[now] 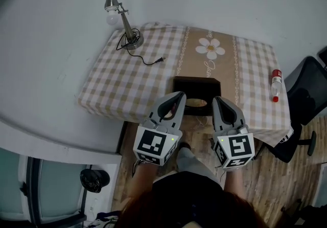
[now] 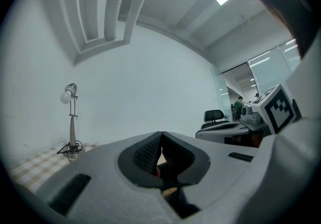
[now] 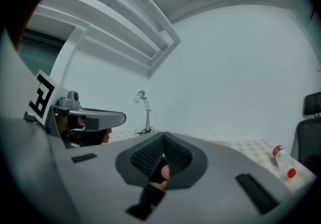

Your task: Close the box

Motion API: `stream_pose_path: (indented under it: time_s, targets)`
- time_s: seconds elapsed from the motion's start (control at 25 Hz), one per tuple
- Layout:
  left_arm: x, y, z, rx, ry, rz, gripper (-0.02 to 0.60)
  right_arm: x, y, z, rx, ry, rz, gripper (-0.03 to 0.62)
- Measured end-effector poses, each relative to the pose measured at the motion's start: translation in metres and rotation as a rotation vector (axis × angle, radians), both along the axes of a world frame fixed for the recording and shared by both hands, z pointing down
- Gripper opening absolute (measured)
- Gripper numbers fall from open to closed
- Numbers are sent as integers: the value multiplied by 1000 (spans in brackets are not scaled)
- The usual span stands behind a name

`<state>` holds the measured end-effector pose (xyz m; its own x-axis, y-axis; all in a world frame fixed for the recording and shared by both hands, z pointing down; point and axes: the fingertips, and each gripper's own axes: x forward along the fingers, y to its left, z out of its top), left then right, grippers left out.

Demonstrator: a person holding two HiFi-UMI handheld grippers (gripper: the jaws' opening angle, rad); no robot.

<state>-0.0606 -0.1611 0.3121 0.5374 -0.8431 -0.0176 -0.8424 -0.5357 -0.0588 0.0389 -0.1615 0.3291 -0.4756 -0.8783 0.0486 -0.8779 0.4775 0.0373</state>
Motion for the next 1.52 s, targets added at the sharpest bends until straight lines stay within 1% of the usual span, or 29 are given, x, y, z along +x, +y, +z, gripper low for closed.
stream_pose_path:
  time_s: [0.6,0.8,1.04,1.52]
  targets:
    - [-6,-57,7,-28,-9,-28,26,8,-58,6,-28,14,0,17]
    - [-14,-75,12,-42,-13,-46,26,11,-75,12,-41,21,0,17]
    - [-29,-96,23,-78,-19,-76,26,16,-96,21,-58,37,12,17]
    - [-52,-133,52,-166,-32,-108,26,28,-133,38,-64,110,21,17]
